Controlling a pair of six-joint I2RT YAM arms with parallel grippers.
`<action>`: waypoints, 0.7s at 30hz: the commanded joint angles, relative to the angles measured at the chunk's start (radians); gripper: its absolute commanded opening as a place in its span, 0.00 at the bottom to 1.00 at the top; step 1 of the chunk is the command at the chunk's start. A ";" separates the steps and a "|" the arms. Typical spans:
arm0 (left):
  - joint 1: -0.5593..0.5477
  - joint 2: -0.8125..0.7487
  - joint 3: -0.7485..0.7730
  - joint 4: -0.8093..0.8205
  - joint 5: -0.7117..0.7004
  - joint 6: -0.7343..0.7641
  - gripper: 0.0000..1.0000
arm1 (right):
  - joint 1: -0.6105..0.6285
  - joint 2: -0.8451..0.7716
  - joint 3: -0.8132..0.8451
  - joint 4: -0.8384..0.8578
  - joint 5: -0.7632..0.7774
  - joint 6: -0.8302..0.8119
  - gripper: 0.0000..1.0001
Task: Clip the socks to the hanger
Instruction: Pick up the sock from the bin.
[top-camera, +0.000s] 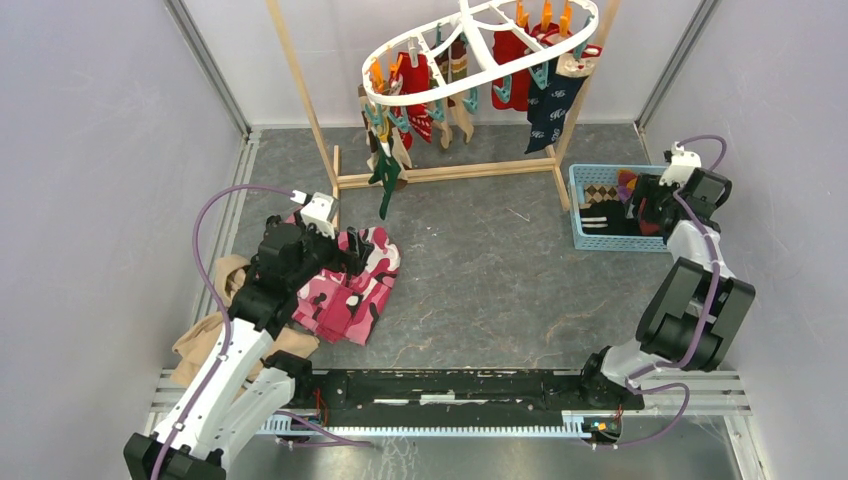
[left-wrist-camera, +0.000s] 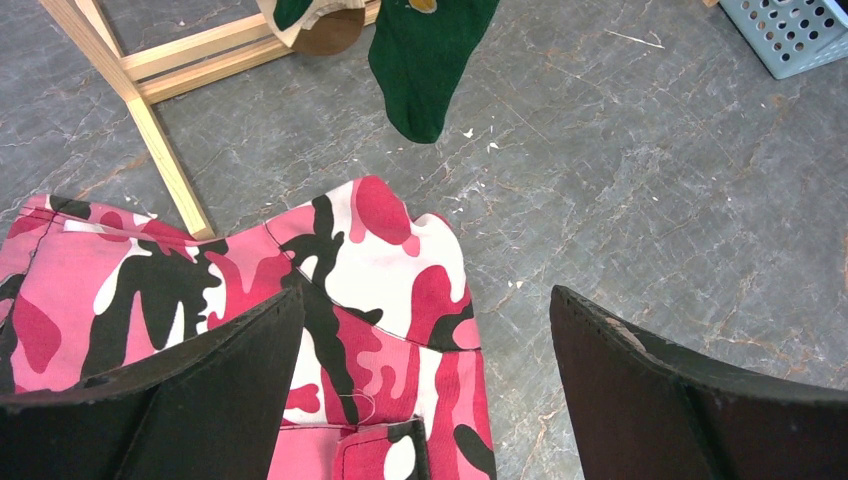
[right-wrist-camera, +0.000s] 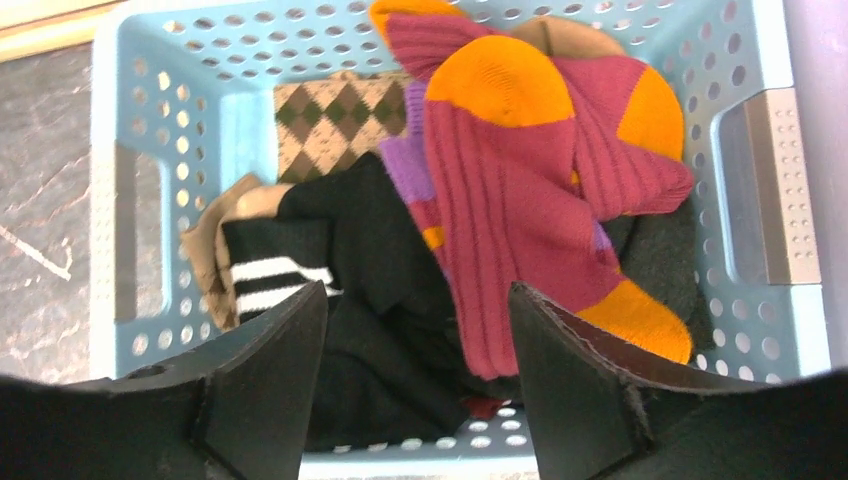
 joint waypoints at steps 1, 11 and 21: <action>0.021 0.004 -0.004 0.050 0.048 -0.011 0.97 | 0.014 0.087 0.128 -0.001 0.116 0.013 0.69; 0.035 -0.011 -0.005 0.050 0.047 -0.012 0.97 | 0.044 0.285 0.347 -0.073 0.250 -0.052 0.61; 0.039 -0.014 -0.007 0.052 0.055 -0.013 0.97 | 0.062 0.414 0.461 -0.152 0.348 -0.094 0.63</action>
